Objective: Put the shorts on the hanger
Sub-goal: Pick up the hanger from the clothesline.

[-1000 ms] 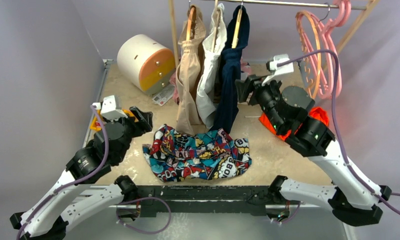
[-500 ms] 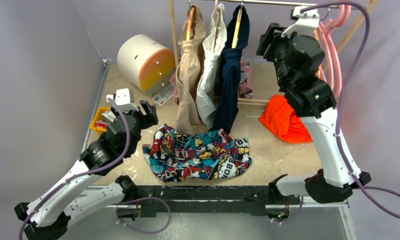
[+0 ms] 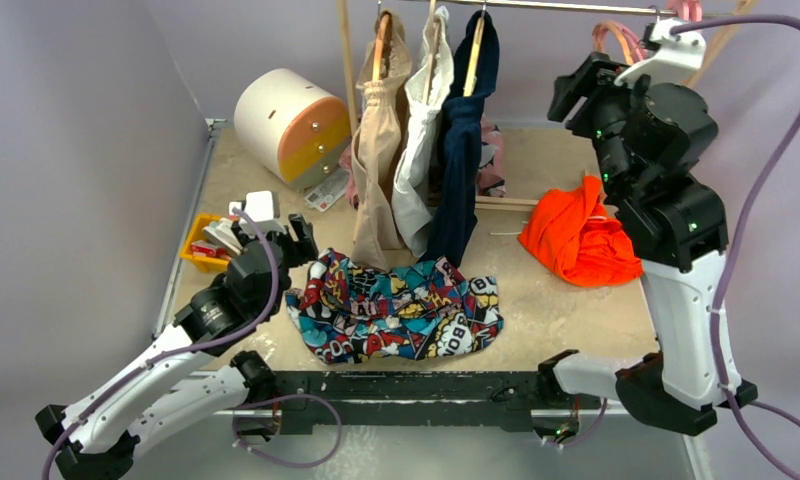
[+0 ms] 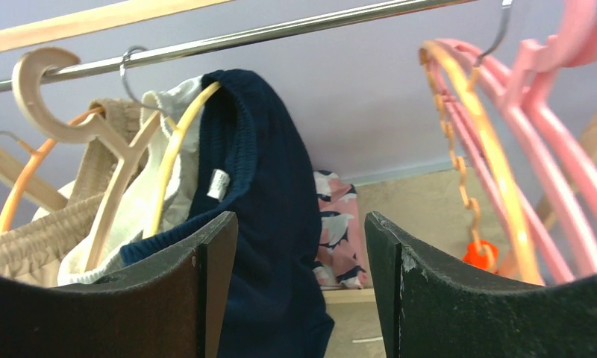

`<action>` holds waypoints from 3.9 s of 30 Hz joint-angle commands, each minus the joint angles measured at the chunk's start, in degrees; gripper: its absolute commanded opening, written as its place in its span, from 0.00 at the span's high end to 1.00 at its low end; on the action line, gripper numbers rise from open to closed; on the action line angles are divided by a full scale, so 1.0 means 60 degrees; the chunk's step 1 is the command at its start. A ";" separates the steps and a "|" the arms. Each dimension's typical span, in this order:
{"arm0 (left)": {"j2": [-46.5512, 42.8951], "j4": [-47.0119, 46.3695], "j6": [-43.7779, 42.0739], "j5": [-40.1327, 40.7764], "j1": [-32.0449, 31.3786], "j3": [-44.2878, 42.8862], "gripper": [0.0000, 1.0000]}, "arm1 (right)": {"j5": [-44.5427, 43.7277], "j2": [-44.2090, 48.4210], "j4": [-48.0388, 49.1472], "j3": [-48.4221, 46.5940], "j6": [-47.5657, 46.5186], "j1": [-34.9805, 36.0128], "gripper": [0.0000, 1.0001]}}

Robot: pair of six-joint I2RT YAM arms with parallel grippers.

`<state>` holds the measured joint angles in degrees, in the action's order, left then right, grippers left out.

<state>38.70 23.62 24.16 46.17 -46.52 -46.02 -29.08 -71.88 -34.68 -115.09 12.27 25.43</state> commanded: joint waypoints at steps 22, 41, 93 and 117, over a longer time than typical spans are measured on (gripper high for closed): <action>0.0308 -0.0156 -0.0028 -0.0342 0.0051 -0.0207 0.37 | -0.1261 0.0728 0.0106 0.1762 -0.0050 -0.2595 0.20; 0.0164 -0.0274 -0.0067 -0.0693 0.0049 -0.0151 0.37 | -0.0346 0.0685 0.0638 0.2819 0.0004 -0.2993 0.37; 0.0418 -0.0289 -0.0073 -0.0811 0.0049 -0.0155 0.37 | 0.3258 0.0804 0.2700 0.3629 -0.0708 -0.3022 1.00; 0.0640 -0.0237 -0.0090 -0.0798 0.0052 -0.0174 0.37 | 0.5330 0.1368 0.2502 0.4219 -0.0900 -0.2832 0.98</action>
<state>42.65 23.62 24.34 41.15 -46.50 -46.04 1.10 -65.08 -23.59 -90.06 8.03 8.12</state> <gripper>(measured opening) 0.630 0.161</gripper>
